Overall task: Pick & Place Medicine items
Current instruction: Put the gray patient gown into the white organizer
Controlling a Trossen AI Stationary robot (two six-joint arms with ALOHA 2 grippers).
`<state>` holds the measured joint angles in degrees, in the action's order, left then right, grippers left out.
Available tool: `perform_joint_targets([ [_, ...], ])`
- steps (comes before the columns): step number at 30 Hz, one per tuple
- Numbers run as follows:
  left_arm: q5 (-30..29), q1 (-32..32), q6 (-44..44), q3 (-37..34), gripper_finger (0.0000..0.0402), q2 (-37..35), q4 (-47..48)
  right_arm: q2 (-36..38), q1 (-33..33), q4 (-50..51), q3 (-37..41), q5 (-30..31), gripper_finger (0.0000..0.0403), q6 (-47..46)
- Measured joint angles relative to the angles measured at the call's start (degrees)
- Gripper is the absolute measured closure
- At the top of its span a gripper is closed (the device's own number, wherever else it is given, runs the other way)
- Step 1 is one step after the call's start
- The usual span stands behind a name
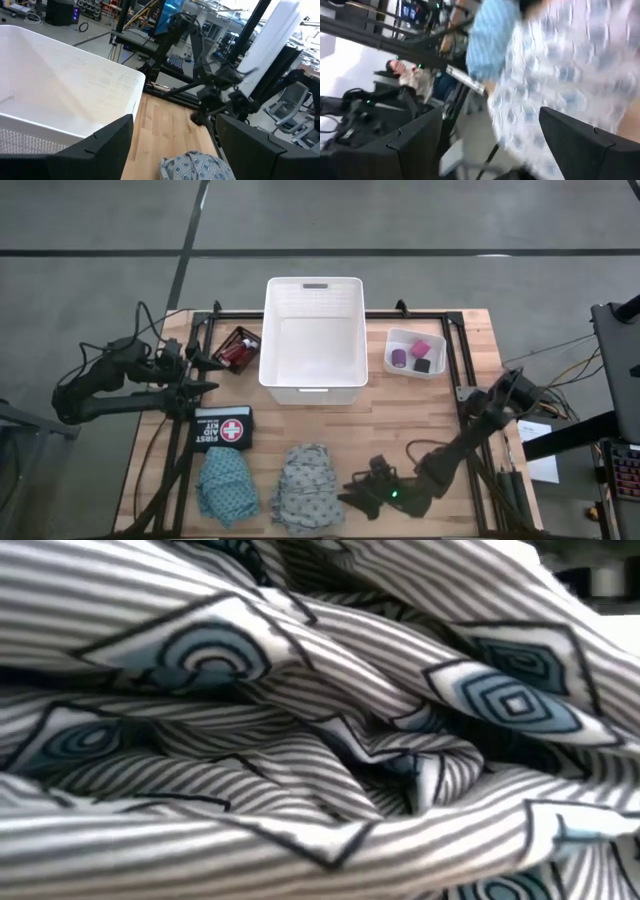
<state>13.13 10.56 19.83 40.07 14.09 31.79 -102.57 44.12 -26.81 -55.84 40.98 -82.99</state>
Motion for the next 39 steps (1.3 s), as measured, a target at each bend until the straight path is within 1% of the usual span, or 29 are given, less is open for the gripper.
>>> perform_joint_targets([
  [4, 0.0, 0.0, 0.0, 0.0, 0.0113, 0.0, 0.1, -3.1, 1.1, 0.6, -1.8, -0.6, 0.0074, -9.1],
  [7, 0.0, 0.0, 0.0, 0.0, 0.0113, 0.0, 0.3, -3.3, 1.8, 4.9, -1.9, -0.5, 0.0074, -14.6],
  [11, 0.0, 0.0, 0.0, 0.0, 0.0113, 0.0, 0.5, -4.5, 1.8, 8.6, -1.9, -0.5, 0.0074, -18.3],
  [20, 0.0, 0.0, 0.0, 0.0, 0.0113, 0.0, 2.0, -12.5, 2.1, 8.5, -3.1, -0.9, 0.0074, -28.2],
  [23, 0.0, 0.0, 0.0, 0.0, 0.0113, 0.0, 1.9, -13.2, 2.2, 8.7, -3.6, -1.0, 0.0074, -28.7],
  [32, 0.0, 0.0, 0.0, 0.0, 0.0113, 0.0, 2.6, -12.3, 2.3, 8.9, -3.9, -0.3, 0.0071, -24.1],
  [35, 0.0, 0.0, 0.0, 0.0, 0.0113, 0.0, 2.6, -12.4, 2.4, 10.1, -3.9, -0.3, 0.0054, -25.2],
  [39, 0.0, 0.0, 0.0, 0.0, 0.0113, 0.0, 2.6, -12.6, 2.4, 10.4, -3.8, 0.9, 0.0015, -25.8],
])
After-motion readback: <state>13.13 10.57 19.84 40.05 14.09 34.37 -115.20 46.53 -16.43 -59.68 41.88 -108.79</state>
